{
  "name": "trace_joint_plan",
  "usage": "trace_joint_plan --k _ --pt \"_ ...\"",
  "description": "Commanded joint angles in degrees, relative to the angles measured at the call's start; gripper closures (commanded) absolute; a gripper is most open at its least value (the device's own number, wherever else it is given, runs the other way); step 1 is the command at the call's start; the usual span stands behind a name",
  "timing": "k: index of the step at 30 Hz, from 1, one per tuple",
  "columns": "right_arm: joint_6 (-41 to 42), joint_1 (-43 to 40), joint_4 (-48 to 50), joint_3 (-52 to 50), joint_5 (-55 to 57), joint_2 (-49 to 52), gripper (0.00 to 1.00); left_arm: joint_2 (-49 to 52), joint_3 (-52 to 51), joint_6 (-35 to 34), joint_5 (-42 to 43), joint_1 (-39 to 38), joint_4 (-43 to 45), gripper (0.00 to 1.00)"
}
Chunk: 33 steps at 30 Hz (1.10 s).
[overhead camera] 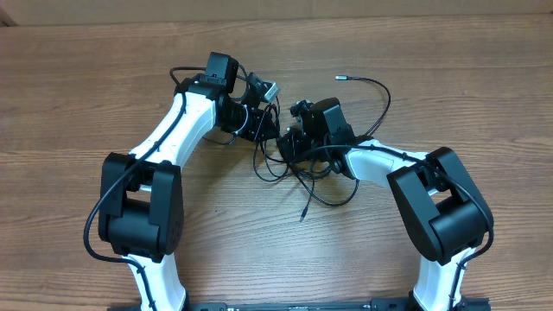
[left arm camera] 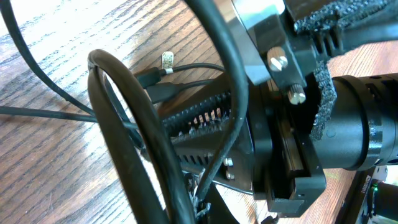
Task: Untangle cables
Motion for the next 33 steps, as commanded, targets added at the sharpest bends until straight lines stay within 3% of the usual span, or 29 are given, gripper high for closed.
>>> trace_joint_plan --k 1,3,7,14,18,26,33 --pt "-0.3 0.3 0.0 -0.5 0.1 0.5 0.91 -0.8 0.9 1.5 -0.2 -0.2 0.2 0.95" --pt "-0.3 0.3 0.0 -0.5 0.0 0.5 0.96 -0.8 0.9 1.5 -0.4 -0.2 0.2 0.95" --pt "-0.3 0.2 0.7 -0.5 -6.1 0.3 0.96 -0.8 0.9 1.2 -1.6 -0.2 0.2 0.95" --pt "4.0 -2.6 2.3 -0.4 -17.1 -1.7 0.96 -0.8 0.9 -7.5 -12.9 -0.1 1.0 0.95" --pt "4.0 -4.6 -0.2 -0.4 -21.8 -3.2 0.96 -0.8 0.9 -12.8 -18.6 0.5 1.0 0.96" --pt "4.2 -11.1 -7.4 -0.4 -24.6 -4.4 0.96 -0.8 0.9 -16.6 -22.0 3.0 0.2 0.96" --pt "4.2 -17.7 -0.6 -0.4 -51.7 -4.4 0.96 -0.8 0.9 -17.0 -23.5 3.6 -0.1 0.96"
